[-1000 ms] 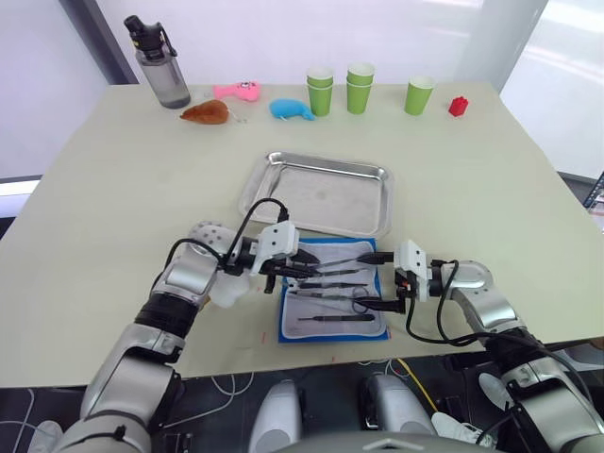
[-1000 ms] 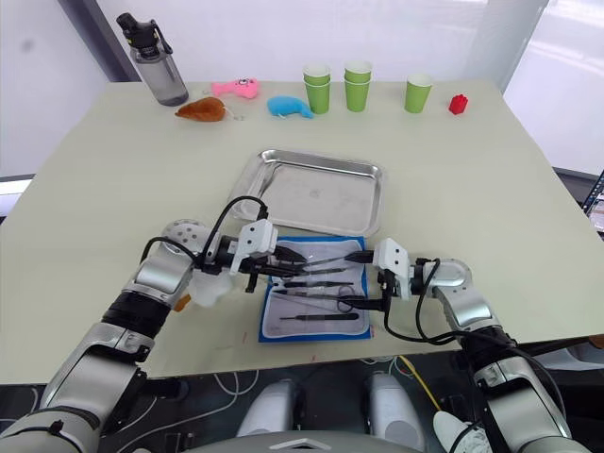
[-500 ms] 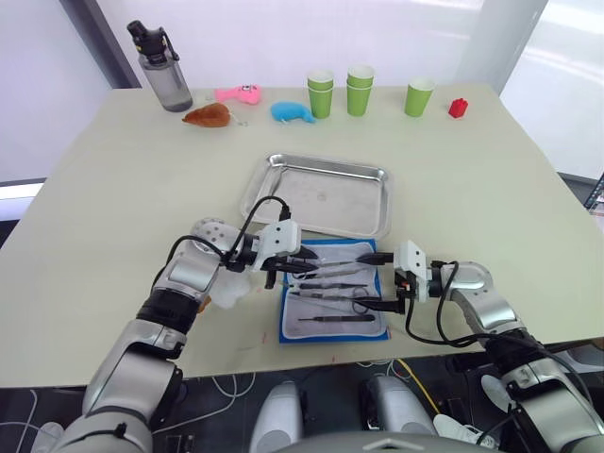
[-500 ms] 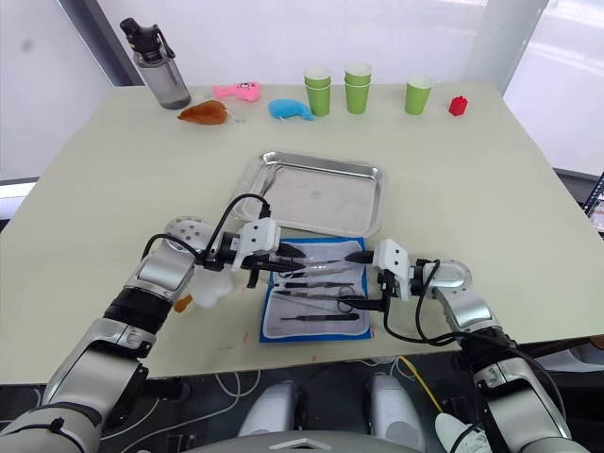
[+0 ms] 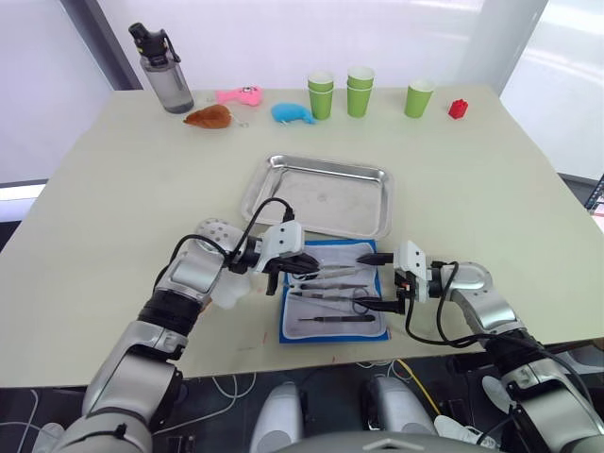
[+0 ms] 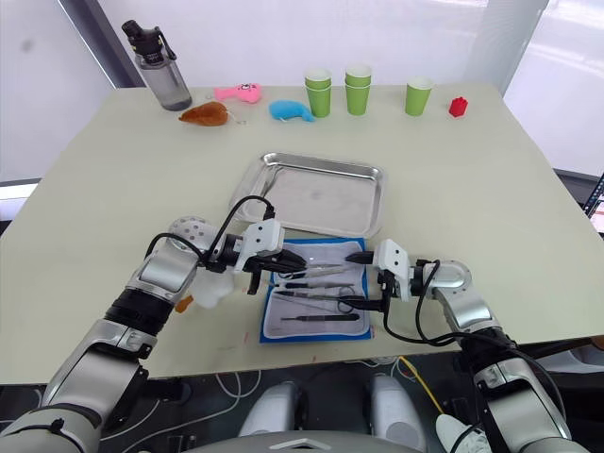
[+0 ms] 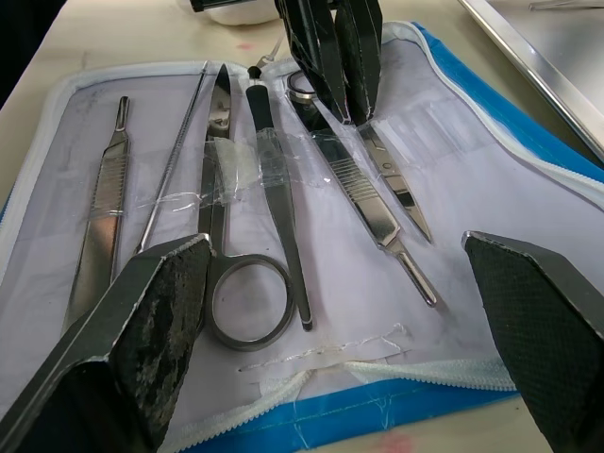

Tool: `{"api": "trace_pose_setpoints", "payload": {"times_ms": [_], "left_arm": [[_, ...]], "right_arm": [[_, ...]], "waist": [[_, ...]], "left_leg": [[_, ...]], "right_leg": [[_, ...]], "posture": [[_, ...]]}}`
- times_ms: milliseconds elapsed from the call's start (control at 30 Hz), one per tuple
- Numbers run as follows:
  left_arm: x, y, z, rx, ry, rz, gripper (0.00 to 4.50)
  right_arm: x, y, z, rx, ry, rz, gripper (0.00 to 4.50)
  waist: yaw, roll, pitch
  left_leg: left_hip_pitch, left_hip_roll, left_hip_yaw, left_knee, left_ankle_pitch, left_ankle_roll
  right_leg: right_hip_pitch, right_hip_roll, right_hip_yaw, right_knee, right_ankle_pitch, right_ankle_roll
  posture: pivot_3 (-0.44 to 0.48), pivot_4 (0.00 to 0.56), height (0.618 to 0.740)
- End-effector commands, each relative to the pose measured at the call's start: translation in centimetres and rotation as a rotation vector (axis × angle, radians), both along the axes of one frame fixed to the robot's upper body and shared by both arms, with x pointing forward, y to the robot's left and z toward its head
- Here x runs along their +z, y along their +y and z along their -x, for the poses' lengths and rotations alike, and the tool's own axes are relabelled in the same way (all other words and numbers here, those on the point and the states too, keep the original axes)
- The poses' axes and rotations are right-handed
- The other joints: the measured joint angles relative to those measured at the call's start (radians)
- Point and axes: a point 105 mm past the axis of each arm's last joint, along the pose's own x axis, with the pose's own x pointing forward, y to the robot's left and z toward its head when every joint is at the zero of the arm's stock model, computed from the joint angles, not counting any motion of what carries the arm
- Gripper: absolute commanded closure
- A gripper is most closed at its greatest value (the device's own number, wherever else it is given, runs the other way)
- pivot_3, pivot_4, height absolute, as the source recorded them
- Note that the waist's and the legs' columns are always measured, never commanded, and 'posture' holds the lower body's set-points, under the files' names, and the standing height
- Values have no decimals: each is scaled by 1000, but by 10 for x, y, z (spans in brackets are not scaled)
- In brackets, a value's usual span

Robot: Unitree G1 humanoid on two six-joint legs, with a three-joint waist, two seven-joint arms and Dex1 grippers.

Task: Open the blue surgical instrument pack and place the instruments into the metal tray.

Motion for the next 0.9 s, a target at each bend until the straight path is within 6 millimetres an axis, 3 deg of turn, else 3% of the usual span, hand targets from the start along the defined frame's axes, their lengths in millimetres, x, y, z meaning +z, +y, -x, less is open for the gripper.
{"api": "trace_pose_setpoints", "payload": {"times_ms": [33, 200, 500, 900], "left_arm": [[-5, -1, 4, -17, 28, -65, 4443], [3, -2, -6, 38, -38, -142, 4443], [32, -13, -1, 1, -1, -180, 4443], [42, -3, 2, 36, 39, -246, 4443]], "right_arm": [[-59, -17, 15, -73, 189, 175, 0], [-59, -16, 14, -71, 189, 173, 0], [-59, -14, 13, -76, 186, 169, 0], [-59, -14, 13, -76, 187, 168, 0]], "waist": [[0, 0, 0], [-1, 0, 0], [-3, -1, 1], [-4, -1, 2]], "left_leg": [[0, 0, 0, 0, 0, 0], [0, 0, 0, 0, 0, 0], [0, 0, -5, 0, 0, 0], [0, 0, -4, 0, 0, 0]], "right_leg": [[0, 0, 0, 0, 0, 0], [0, 0, 0, 0, 0, 0], [0, 7, 3, 0, 0, 0], [-1, 7, 4, 0, 0, -1]], "posture": [[0, 150, 734], [0, 150, 734], [0, 150, 734], [0, 150, 734]]}}
